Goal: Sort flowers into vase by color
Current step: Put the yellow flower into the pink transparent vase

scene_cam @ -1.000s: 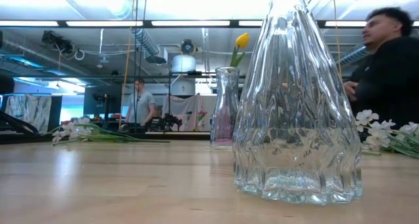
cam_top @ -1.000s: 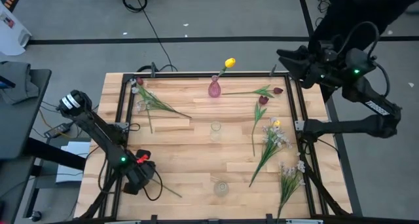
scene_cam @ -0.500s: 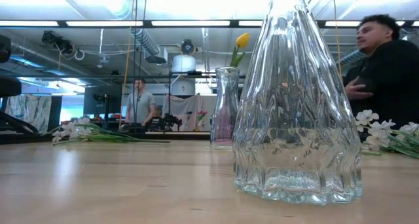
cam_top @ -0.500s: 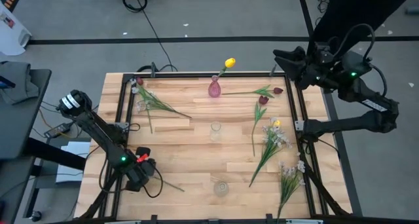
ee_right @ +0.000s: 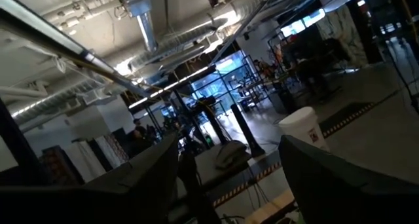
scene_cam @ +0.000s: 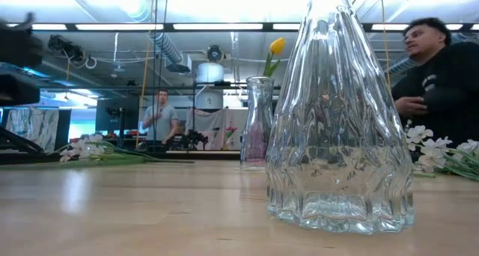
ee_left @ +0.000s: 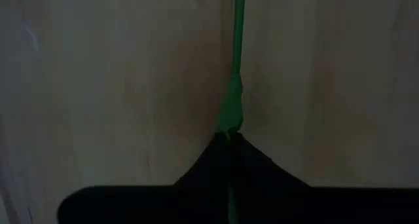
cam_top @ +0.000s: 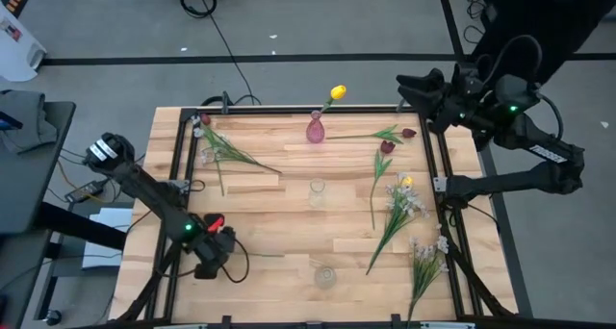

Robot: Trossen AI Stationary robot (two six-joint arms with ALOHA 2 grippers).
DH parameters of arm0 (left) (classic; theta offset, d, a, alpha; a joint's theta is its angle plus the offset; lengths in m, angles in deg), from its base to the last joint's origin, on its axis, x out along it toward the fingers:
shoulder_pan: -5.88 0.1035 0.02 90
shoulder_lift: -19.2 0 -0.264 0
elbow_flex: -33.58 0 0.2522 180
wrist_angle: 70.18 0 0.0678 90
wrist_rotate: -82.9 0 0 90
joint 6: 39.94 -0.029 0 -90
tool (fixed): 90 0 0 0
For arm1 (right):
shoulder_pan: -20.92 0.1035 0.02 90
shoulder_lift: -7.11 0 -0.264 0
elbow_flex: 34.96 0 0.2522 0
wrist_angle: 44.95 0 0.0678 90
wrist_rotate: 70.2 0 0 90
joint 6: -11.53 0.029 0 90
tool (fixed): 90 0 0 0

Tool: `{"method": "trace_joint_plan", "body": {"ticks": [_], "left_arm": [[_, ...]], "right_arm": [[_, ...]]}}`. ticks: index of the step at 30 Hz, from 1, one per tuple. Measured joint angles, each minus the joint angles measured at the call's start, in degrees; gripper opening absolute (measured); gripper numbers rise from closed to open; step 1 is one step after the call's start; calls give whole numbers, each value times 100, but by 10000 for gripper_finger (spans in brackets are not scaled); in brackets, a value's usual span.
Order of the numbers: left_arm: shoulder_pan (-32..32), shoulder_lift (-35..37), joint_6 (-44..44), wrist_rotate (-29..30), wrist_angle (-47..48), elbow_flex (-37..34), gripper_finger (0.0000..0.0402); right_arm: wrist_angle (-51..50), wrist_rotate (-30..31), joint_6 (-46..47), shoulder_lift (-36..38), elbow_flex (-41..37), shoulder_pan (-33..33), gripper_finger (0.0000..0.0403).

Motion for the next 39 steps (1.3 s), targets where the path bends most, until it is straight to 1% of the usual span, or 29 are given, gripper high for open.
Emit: {"method": "trace_joint_plan", "body": {"ticks": [4,9,14,19,23,27,29,32,35,37,39], "left_arm": [[359,0,311,-506,290,447,4],[779,112,865,-1352,366,1002,3],[1317,387,1555,-1605,354,1448,2],[1982,747,2308,-1619,195,1815,2],[2331,950,2877,-1764,-662,2100,2],[2458,979,3581,-1996,-2103,2319,2],[2480,979,3925,-1841,-2859,2395,2],[2569,979,4340,-1178,-3882,2413,2],[2754,979,4678,-330,-4473,2413,2],[2917,979,4835,216,-4642,2413,2],[3107,979,4936,703,-4699,2413,2]], "right_arm": [[-61,-144,-93,0,0,0,276],[-373,-318,-229,-1,0,0,276],[-824,-536,-411,-1,0,0,276],[-1212,-908,-834,0,0,0,276],[-1437,-1168,-1475,0,0,0,276],[-1623,-1227,-2455,2,0,18,276],[-1709,-1123,-3062,0,0,72,276],[-1785,-635,-4170,0,0,195,276],[-1809,319,-5370,-30,-1,393,276],[-1788,1171,-6155,-83,0,531,276],[-1741,1899,-6848,-176,0,637,276]]}}
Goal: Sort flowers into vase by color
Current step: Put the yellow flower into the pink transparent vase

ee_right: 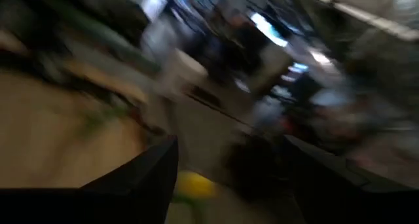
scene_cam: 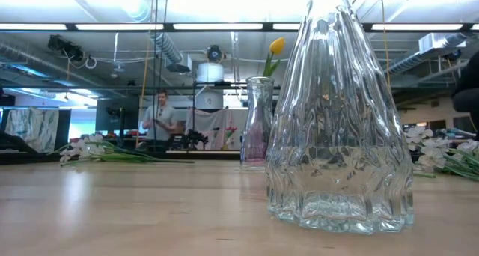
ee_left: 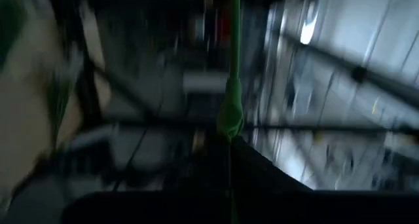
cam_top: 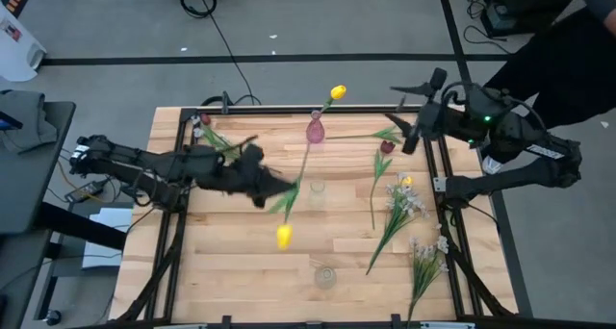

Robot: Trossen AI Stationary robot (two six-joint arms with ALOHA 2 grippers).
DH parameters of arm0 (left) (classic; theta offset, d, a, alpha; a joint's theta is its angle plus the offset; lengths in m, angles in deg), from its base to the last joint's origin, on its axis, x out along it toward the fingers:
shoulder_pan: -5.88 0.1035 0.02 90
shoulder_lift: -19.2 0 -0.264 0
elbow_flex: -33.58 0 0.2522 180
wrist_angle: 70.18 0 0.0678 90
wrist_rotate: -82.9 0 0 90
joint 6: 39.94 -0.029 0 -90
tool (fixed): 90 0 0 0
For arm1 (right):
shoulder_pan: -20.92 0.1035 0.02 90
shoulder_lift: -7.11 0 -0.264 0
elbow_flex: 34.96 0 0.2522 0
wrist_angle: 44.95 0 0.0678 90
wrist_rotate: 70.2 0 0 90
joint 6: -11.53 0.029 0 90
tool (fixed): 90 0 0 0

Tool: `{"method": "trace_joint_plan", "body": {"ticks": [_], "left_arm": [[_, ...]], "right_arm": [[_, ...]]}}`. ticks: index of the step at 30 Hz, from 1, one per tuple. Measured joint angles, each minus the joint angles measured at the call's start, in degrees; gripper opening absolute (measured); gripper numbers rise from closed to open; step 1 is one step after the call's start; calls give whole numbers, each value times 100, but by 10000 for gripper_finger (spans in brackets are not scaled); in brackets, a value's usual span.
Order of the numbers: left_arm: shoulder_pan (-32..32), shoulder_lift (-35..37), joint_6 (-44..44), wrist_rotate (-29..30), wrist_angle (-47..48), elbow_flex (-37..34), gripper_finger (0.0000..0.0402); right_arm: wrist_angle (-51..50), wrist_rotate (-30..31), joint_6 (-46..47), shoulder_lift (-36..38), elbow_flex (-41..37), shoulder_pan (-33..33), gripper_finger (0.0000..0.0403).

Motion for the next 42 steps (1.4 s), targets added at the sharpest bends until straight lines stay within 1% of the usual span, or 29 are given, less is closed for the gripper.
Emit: {"method": "trace_joint_plan", "body": {"ticks": [2,4,6,9,14,16,20,23,25,29,34,37,42], "left_arm": [[183,-4,166,573,-8,0,2],[341,-50,288,1074,-205,-2,2],[469,-151,320,1338,-651,-2,3],[576,-417,326,1536,-1501,-2,4],[697,-985,554,1412,-2396,-7,4],[698,-1204,788,1191,-2773,-7,4],[688,-1545,1479,804,-3239,-8,4],[693,-1662,1838,719,-3387,-9,4],[701,-1677,1967,694,-3397,-9,4],[776,-1679,2007,661,-3398,-9,4],[862,-1679,2098,619,-3395,-9,5],[881,-1679,2123,520,-3388,-9,5],[874,-1679,2273,306,-3385,-9,5]], "right_arm": [[22,539,-426,-114,0,69,276],[85,899,-539,-260,0,101,276],[120,1197,-557,-419,0,121,276],[150,1684,-558,-696,-1,187,276],[335,1815,-682,-1138,0,350,269],[430,1819,-836,-1280,-1,435,264],[491,1820,-1105,-1475,-2,595,254],[473,1817,-1184,-1498,-2,764,246],[485,1714,-1224,-1486,-2,896,242],[545,1585,-1313,-1452,-2,1214,237],[892,1315,-1306,-1571,-2,1631,236],[1095,1349,-1298,-1704,-2,1782,236],[1360,1414,-1286,-1895,-2,1842,236]]}}
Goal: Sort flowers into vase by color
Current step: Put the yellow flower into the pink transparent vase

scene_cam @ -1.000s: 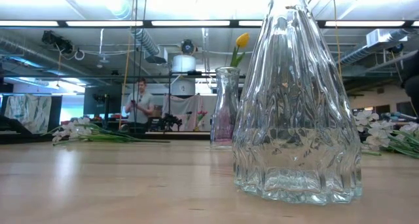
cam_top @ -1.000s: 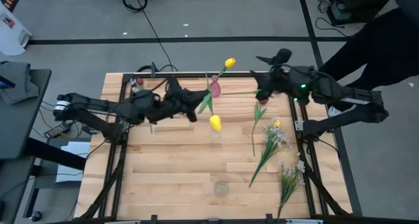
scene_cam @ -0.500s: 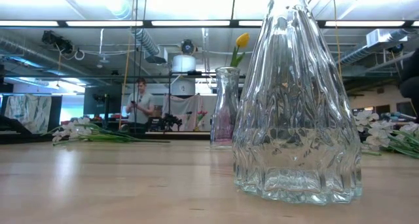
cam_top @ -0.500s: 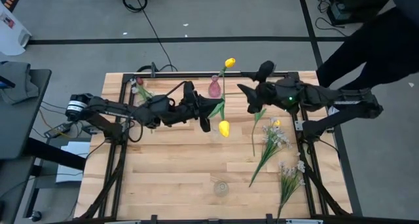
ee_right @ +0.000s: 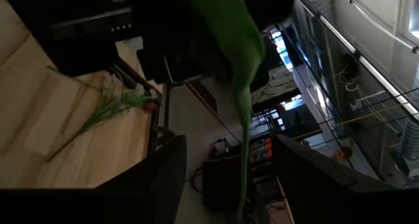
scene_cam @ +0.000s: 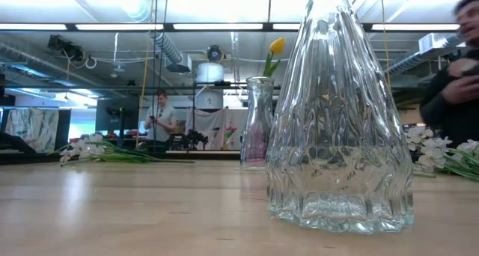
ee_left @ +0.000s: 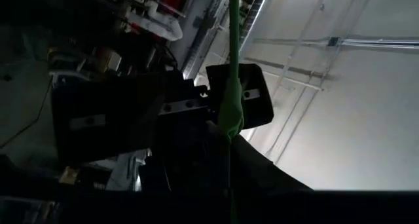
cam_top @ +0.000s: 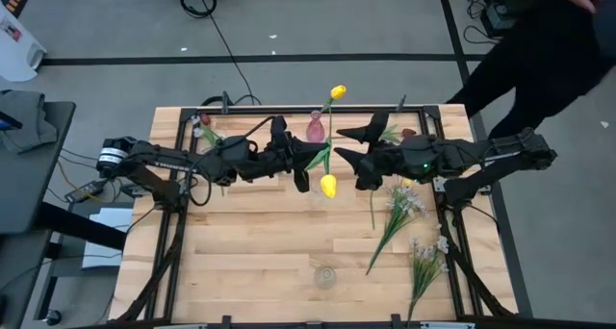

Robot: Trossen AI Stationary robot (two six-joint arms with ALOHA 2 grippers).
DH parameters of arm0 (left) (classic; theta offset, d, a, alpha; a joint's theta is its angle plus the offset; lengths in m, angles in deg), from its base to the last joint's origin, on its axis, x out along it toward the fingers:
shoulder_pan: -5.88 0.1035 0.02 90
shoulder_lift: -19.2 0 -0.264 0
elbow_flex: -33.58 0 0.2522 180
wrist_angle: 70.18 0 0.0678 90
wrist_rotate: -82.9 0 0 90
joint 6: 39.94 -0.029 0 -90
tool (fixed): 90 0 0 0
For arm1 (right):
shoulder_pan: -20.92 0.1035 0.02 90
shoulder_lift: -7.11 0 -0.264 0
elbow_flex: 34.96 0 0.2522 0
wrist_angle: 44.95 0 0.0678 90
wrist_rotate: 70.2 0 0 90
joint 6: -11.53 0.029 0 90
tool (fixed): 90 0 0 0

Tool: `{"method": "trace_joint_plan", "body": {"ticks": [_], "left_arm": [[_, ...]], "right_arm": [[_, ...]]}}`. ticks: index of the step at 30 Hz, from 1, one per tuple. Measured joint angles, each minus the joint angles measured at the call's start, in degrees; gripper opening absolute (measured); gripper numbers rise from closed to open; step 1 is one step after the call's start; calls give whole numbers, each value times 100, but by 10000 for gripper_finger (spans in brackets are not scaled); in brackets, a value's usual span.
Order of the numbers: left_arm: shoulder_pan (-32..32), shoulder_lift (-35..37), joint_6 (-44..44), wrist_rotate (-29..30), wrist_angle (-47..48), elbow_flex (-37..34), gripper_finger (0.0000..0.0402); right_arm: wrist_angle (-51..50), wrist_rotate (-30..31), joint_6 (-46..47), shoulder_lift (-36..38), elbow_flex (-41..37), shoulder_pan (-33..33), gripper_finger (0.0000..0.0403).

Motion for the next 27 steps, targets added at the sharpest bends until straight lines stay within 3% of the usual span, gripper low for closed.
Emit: {"method": "trace_joint_plan", "body": {"ticks": [11,27], "left_arm": [[-42,-2,300,-490,237,0,5],[-33,0,337,-597,288,0,5]], "right_arm": [[339,4,318,-102,0,30,223],[293,30,1049,-101,0,300,107]]}}
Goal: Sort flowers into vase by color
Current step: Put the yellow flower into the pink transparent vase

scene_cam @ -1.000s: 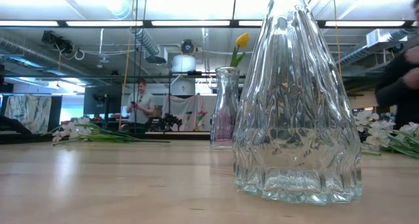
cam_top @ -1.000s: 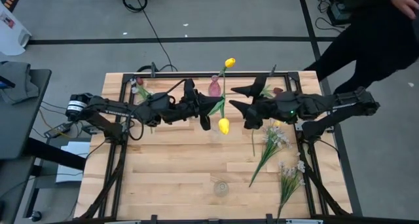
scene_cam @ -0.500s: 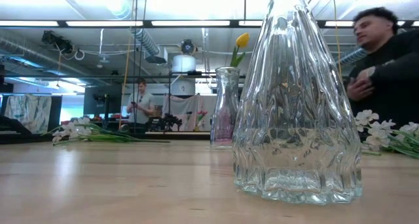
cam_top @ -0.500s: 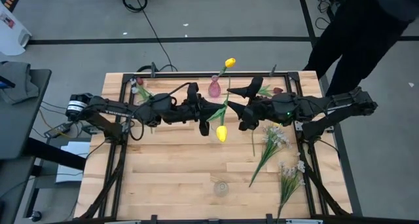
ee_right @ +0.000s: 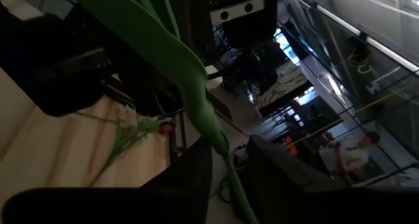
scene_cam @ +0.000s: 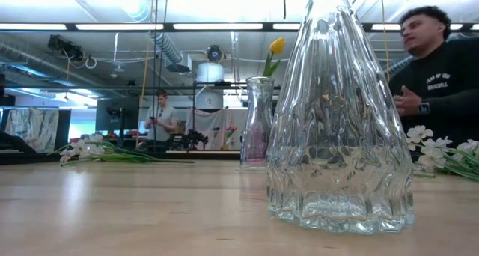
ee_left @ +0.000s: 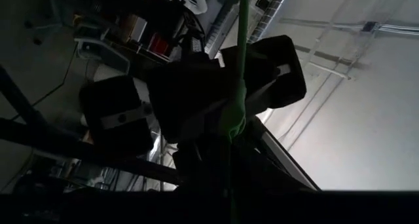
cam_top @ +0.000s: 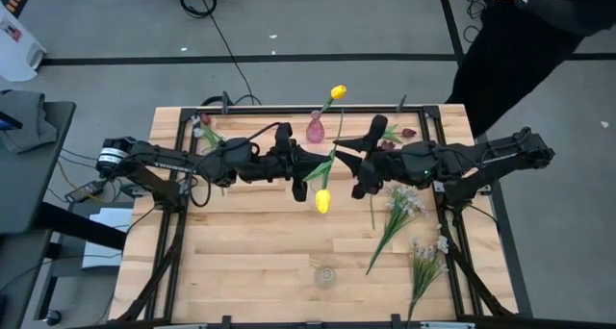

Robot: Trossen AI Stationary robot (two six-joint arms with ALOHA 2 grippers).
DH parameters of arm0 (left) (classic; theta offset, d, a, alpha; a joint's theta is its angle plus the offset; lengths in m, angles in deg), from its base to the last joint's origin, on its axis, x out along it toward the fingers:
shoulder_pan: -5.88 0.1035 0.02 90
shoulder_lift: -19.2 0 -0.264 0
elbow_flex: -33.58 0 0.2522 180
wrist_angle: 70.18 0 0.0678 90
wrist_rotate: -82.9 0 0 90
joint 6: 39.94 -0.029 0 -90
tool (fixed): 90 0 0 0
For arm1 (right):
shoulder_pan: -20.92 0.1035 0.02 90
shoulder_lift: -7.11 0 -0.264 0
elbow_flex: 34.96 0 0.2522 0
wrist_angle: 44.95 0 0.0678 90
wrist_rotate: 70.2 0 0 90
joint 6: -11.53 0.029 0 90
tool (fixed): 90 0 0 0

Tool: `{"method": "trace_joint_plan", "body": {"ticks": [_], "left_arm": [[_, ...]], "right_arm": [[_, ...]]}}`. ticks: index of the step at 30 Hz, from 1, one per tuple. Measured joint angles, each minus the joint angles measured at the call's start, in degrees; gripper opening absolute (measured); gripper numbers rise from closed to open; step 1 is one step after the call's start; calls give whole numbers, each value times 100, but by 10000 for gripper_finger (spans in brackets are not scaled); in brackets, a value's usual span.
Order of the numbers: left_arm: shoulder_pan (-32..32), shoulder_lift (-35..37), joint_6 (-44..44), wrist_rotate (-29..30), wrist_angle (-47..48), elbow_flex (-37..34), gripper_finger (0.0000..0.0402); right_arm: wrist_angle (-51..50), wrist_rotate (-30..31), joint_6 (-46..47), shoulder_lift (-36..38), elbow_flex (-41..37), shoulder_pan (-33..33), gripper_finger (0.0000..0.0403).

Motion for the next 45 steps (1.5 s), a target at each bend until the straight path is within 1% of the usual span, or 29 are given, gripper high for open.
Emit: {"method": "trace_joint_plan", "body": {"ticks": [6,13,16,22,24,25,30,32,37,41,45], "left_arm": [[0,2,4,-1,2,0,5],[-4,2,9,28,-60,0,6],[-2,0,-9,61,-144,0,6],[64,-4,-64,66,-319,-4,7],[122,-4,-229,-62,-373,-7,12],[174,-4,-356,-221,-387,-7,18],[383,-4,-673,-818,-352,-7,66],[479,-4,-809,-1023,-350,-7,92],[686,-4,-835,-1405,-491,-7,162],[875,4,-794,-1984,-638,0,216],[1044,7,-632,-2681,-647,4,258]], "right_arm": [[-9,47,564,-101,0,166,70],[19,213,632,-242,0,278,28],[53,210,838,-245,2,279,11],[79,278,1247,-245,7,279,7],[81,286,1317,-245,9,279,7],[83,289,1317,-245,11,279,7],[-55,414,1312,-238,11,286,7],[-131,505,1310,-229,10,288,7],[-403,640,1335,-192,5,285,7],[-781,842,1341,-143,0,234,7],[-1171,1018,1356,2,-2,92,6]]}}
